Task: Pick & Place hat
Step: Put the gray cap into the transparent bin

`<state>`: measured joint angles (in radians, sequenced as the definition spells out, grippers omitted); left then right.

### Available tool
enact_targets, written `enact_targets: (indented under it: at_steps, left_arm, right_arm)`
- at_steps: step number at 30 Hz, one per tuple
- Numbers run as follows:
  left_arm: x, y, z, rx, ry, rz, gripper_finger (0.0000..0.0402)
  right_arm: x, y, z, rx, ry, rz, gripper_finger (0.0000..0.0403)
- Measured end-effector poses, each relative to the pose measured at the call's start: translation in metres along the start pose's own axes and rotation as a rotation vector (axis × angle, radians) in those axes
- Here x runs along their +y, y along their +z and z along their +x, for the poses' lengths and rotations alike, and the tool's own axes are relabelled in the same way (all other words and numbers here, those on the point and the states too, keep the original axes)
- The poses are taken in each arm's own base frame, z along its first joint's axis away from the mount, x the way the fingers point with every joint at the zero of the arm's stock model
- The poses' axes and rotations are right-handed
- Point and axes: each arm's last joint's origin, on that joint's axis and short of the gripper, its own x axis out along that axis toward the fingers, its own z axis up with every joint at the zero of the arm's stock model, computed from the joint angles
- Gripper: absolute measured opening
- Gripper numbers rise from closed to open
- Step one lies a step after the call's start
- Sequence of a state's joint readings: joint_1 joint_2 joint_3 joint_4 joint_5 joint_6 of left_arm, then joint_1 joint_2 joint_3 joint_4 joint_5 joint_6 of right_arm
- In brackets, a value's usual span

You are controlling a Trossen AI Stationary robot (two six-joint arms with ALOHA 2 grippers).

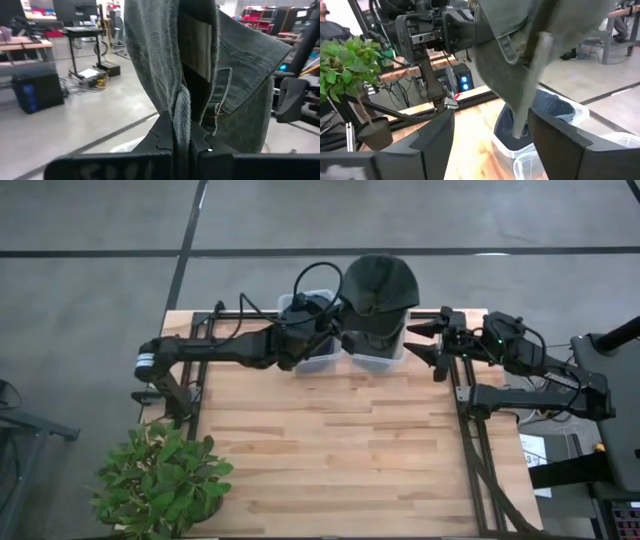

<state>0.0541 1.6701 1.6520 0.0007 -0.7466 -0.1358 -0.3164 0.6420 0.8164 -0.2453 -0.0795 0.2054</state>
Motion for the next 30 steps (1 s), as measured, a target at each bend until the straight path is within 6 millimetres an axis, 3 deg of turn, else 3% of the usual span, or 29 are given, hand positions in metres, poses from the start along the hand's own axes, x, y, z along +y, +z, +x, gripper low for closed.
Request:
enact_targets:
  at_steps: [6,19,25,30]
  left_arm:
    - [0.002,0.0,0.004,-0.007,0.03,0.01,0.0005]
    - [0.002,-0.004,0.005,0.0,0.054,0.015,0.0005]
    - [0.008,-0.003,0.001,0.016,0.166,0.089,0.0005]
    - [0.01,0.008,-0.007,-0.011,0.141,0.03,0.0005]
  right_arm:
    - [0.001,0.015,0.018,0.028,-0.021,0.001,0.0267]
    - [-0.001,0.032,0.062,0.113,-0.101,-0.09,0.0271]
    - [-0.001,0.032,0.057,0.29,-0.128,-0.091,0.0271]
    - [-0.002,0.037,0.053,0.262,-0.205,-0.108,0.027]
